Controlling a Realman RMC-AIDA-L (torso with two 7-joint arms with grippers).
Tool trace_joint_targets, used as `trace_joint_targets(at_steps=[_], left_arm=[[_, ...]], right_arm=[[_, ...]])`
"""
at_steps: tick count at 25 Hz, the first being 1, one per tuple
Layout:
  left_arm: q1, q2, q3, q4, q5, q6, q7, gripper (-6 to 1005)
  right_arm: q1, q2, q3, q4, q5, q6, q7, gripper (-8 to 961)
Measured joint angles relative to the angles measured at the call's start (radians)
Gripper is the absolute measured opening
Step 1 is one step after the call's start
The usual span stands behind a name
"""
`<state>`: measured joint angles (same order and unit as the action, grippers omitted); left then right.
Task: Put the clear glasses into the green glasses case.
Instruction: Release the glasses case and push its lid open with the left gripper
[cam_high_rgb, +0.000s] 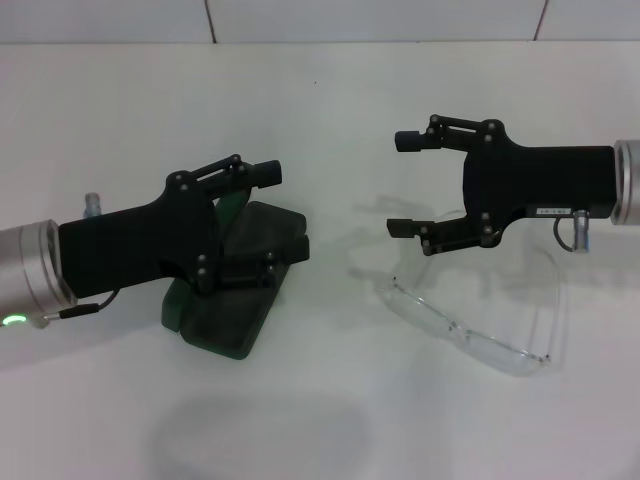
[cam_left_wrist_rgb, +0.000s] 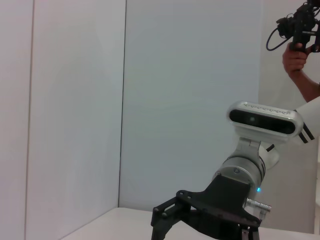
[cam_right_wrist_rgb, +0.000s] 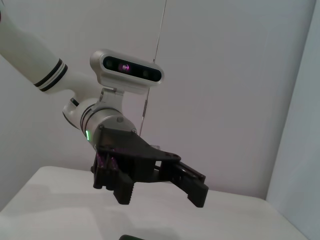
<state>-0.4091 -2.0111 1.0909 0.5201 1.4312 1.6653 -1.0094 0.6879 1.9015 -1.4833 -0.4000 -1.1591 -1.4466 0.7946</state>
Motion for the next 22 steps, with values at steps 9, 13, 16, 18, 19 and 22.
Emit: trace_joint_targets(at_steps=[9, 13, 16, 18, 19, 22], left_arm=[[0.001, 0.0, -0.022, 0.005, -0.001, -0.008, -0.044, 859], [0.005, 0.012, -0.041, 0.065, 0.016, -0.069, -0.221, 852], [0.019, 0.016, -0.041, 0.168, 0.09, -0.141, -0.385, 846], [0.035, 0.006, -0.042, 0.27, 0.192, -0.204, -0.519, 843], [0.04, -0.003, -0.041, 0.311, 0.242, -0.225, -0.571, 841], [0.045, -0.039, -0.042, 0.419, 0.389, -0.253, -0.686, 836]], right_arm=[[-0.004, 0.004, 0.001, -0.014, -0.001, 0.002, -0.002, 885], [-0.006, 0.004, 0.007, -0.014, -0.001, 0.004, -0.006, 884], [-0.012, 0.004, 0.012, -0.014, -0.001, 0.006, -0.016, 884], [-0.012, 0.004, 0.012, -0.014, -0.005, 0.006, -0.018, 884], [-0.012, 0.004, 0.012, -0.015, -0.008, 0.006, -0.02, 884], [-0.011, 0.004, 0.012, -0.016, -0.012, 0.006, -0.025, 884]])
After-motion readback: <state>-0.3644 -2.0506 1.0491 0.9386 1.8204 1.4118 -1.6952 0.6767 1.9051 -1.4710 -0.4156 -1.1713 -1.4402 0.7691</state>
